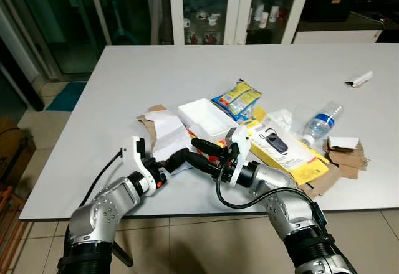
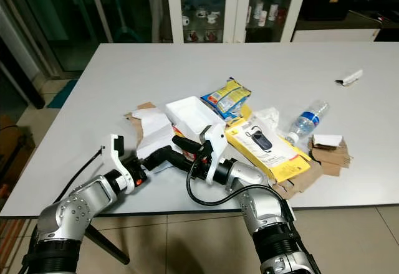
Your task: Picking trash to rubbish bin
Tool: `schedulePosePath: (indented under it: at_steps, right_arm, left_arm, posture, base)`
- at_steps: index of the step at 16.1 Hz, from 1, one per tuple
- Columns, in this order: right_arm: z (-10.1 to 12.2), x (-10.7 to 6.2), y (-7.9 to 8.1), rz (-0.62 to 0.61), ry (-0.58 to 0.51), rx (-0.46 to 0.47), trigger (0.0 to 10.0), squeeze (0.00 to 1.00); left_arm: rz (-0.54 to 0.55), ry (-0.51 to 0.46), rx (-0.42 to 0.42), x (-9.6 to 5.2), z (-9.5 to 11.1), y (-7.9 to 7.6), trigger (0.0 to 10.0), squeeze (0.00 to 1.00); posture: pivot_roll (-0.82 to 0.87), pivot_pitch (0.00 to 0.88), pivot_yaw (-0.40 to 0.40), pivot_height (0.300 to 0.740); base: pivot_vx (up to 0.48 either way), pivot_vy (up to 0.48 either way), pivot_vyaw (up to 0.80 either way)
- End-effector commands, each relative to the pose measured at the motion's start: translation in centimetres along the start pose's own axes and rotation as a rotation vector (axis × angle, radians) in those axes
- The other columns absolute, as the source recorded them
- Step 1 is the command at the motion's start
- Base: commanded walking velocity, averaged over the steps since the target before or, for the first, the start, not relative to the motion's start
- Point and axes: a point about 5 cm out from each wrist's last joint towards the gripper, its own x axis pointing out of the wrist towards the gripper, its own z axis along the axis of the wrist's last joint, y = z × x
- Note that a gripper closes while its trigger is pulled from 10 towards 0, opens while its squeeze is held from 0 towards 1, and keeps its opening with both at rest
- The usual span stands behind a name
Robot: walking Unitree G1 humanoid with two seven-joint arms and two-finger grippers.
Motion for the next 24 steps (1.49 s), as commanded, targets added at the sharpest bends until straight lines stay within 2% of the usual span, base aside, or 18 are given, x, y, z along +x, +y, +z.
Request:
schedulePosePath:
  at_steps: [1,3,4,5,6,24]
  right_arm:
    - [0.5,0.2,0.0,0.016,-0.007,-0.009,10.0,0.00]
    - [0.5,0.2,0.0,0.012,-0.006,-0.012,10.0,0.00]
    - [0.5,0.2,0.0,0.014,-0.007,-0.012,10.0,0.00]
    - [0.5,0.2,0.0,0.016,-0.007,-0.012,10.0,0.00]
    - [0.5,0.2,0.0,0.017,-0.008,-0.012,10.0,0.00]
    - [0.4,0.3,0.0,0.013,-0.007,-0.006,10.0,0.00]
  left_arm:
    - [0.015,0.100,-0.043,0.0,-2.6,0.8,10.0,0.00]
    - [-0.002,0.093,-0.044,0.3,-2.7,0.8,10.0,0.00]
    - [-0.003,0.093,-0.032,0.5,-2.7,0.8,8.3,0.00]
    - [-0.007,0.091,-0.015,0.6,-2.6,0.7,2.9,0.00]
    - [-0.022,0.087,0.001,0.8,-2.3,0.4,0.0,0.00]
    - [-0.044,0.053,0.124,1.8,-0.8,-0.8,0.0,0.00]
  posture:
    - [0.09,0.027,-0.004,0.740]
    - [0.09,0.025,-0.004,0.740]
    - [0.09,0.025,-0.004,0.740]
    - [0.09,0.023,-0.004,0.740]
    - [0.09,0.023,-0.004,0.740]
    - [0.09,0.018,-0.004,0.740]
  base:
    - [0.000,0.000,0.00]
    - [0.000,0.000,0.00]
    - [0.000,0.000,0.00]
    - [0.000,0.000,0.00]
    - [0.000,0.000,0.00]
    - [0.000,0.000,0.00]
